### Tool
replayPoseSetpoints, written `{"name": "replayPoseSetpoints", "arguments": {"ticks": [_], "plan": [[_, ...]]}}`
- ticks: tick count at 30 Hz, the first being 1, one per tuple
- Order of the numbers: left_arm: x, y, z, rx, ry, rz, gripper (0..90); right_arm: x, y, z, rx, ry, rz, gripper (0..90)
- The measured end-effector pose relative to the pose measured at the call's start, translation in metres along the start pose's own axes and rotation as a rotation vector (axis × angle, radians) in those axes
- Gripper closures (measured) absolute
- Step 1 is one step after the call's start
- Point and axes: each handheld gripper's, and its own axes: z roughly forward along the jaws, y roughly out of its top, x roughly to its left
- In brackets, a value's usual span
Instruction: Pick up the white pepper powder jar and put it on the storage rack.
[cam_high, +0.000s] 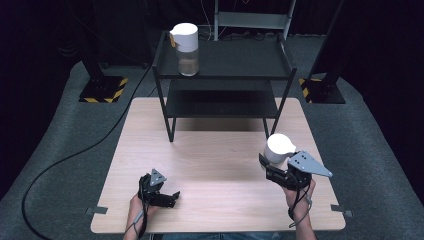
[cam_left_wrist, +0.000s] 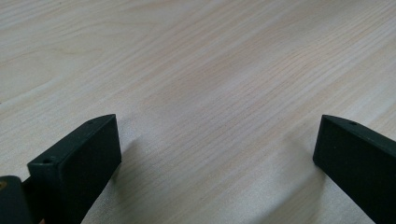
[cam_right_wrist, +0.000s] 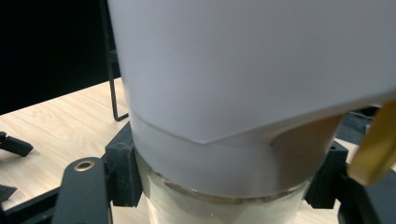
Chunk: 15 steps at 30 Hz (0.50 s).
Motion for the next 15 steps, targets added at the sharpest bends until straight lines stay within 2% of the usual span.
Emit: {"name": "replayPoseSetpoints", "arguments": {"ticks": [15], "plan": [[0.000, 0.000, 0.000, -0.001, 0.000, 0.000, 0.5, -0.014, 0.021, 0.012, -0.008, 0.004, -0.002, 30.0]]}}
